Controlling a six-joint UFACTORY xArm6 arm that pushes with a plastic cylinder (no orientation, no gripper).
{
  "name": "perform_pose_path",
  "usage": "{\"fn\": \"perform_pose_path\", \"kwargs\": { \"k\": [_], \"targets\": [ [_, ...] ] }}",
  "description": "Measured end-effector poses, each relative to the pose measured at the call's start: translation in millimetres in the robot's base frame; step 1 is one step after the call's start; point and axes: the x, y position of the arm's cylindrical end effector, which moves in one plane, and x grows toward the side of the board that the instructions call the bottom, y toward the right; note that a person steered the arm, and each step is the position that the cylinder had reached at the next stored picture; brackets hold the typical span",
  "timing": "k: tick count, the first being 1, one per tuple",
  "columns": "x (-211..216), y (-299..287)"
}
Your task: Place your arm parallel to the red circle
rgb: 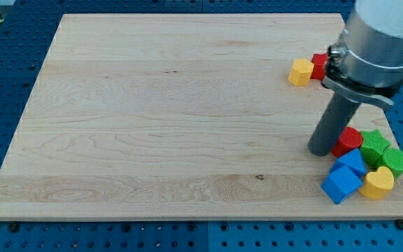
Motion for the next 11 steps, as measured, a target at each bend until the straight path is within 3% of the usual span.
{"fn": "perform_pose_path", "kwargs": {
  "k": [4,11],
  "targets": [
    [84,-62],
    [70,30]
  ]
}}
